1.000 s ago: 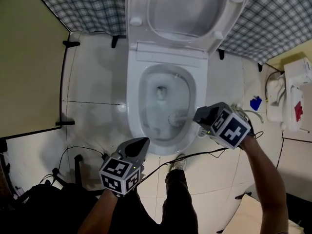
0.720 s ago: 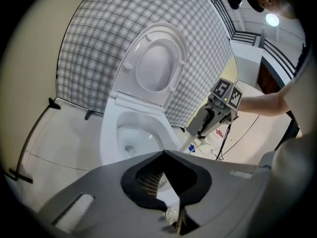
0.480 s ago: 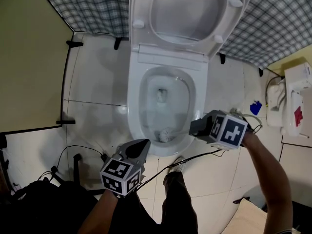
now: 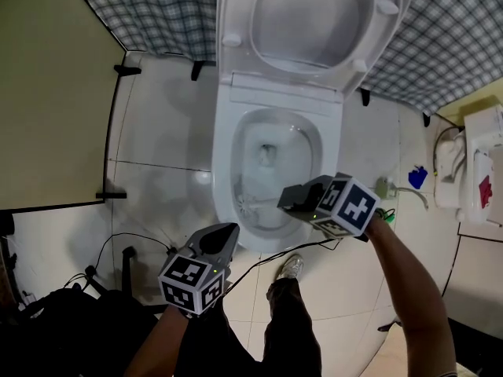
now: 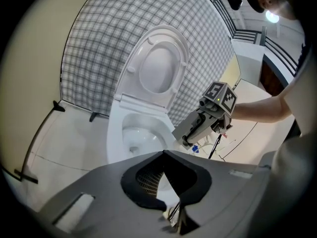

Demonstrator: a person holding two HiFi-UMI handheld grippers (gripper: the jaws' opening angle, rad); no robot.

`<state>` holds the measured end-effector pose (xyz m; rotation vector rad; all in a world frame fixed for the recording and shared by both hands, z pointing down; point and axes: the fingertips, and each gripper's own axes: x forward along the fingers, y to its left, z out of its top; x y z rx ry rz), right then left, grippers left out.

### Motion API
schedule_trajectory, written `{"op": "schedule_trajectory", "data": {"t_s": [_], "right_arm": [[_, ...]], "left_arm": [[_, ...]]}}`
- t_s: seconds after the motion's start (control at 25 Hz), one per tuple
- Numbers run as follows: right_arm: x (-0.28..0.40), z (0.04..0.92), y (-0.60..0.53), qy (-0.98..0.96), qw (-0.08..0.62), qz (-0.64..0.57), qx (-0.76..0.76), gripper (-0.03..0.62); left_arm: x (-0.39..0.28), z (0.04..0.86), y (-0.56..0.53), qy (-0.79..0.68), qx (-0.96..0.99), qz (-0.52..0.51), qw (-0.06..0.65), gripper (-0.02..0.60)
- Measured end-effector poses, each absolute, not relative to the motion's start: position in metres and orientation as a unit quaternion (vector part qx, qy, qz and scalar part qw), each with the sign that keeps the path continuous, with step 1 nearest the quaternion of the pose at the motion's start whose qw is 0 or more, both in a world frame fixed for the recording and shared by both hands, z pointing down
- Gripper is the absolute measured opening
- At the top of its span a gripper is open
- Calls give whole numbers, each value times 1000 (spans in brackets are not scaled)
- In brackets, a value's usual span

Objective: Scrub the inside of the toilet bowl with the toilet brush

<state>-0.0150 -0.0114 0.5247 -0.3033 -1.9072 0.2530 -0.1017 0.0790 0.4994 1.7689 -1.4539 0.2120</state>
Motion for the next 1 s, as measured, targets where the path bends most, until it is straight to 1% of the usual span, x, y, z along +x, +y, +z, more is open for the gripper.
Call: {"op": "schedule_trajectory", "data": {"t_s": [0.12, 0.36, 0.64, 0.84, 1.0], "right_arm": [[-11, 520, -13, -799, 575, 88, -150, 169], [25, 517, -11, -740, 635, 26, -220, 168], [48, 507, -40, -691, 683, -25, -237, 167], [32, 514, -21, -706, 661, 17, -256, 169], [-4, 530, -13, -761, 607, 83, -214, 167]], "left_arm": [[-98, 500, 77, -574, 704, 82, 409, 8], [-88, 502, 80, -568, 706, 79, 416, 8], [-87, 502, 78, -570, 704, 72, 418, 8], [-89, 504, 78, -569, 704, 73, 419, 8], [-101, 504, 78, -576, 700, 72, 417, 8]]}}
